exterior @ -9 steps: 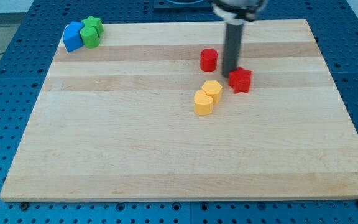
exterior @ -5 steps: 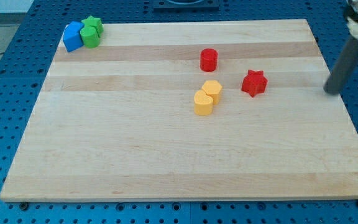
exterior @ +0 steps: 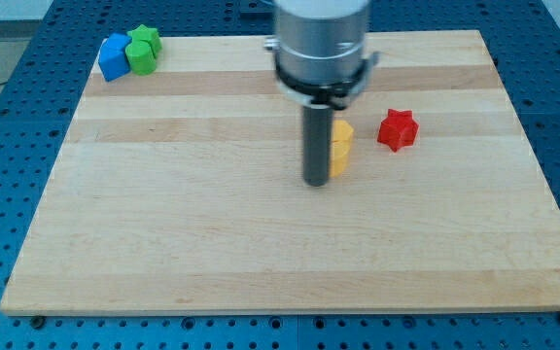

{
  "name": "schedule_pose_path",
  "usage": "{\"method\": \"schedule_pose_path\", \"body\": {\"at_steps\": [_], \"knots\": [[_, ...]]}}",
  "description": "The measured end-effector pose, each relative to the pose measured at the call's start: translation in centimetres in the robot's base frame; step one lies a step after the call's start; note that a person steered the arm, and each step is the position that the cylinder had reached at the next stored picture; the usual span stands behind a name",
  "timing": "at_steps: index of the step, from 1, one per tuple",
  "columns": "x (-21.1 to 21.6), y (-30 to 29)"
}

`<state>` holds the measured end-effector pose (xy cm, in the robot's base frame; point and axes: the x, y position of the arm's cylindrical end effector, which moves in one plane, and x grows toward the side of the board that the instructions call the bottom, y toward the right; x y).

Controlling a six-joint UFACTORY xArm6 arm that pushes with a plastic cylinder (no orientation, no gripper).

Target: Keep yellow blocks and red blocks in diagonal line

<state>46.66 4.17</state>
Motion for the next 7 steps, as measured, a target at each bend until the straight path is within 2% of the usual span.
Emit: {"method": "schedule_pose_path", "body": {"at_steps": [2, 4, 6, 7], "knots": [[-7.3, 0.9], [-7.9, 6.6], [-7.2, -3.7], [-3.8, -2.0]]}}
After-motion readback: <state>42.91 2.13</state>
